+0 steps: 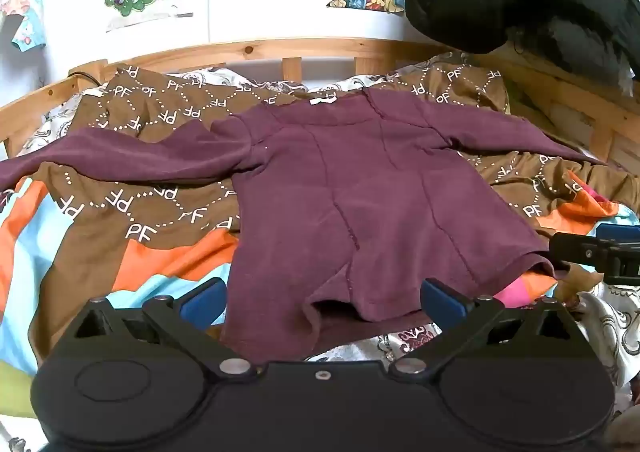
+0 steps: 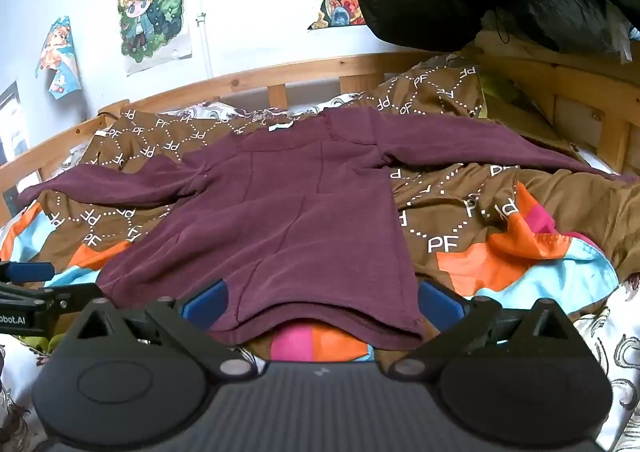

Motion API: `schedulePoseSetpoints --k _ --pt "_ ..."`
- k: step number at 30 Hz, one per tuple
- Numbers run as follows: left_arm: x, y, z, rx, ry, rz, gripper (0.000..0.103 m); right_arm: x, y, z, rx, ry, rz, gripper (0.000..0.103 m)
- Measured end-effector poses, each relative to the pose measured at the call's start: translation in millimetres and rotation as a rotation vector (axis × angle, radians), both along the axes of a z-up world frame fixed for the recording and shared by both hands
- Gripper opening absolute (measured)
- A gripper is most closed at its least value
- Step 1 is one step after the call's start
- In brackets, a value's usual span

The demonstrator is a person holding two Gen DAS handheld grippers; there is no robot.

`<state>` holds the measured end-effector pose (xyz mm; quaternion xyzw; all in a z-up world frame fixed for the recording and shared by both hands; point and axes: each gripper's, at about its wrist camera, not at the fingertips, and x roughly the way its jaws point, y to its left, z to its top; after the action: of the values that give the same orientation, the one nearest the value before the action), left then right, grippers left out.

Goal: Fold small clothes

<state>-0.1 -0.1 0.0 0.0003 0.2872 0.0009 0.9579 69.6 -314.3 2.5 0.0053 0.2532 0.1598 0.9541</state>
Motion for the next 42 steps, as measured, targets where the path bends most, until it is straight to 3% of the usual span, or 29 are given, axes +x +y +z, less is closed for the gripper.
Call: schedulePoseSetpoints --k 42 --pt "0.5 0.7 0.3 0.007 0.002 -0.004 0.102 0.9 -3.6 -2.3 0.032 0.026 -0.012 0.103"
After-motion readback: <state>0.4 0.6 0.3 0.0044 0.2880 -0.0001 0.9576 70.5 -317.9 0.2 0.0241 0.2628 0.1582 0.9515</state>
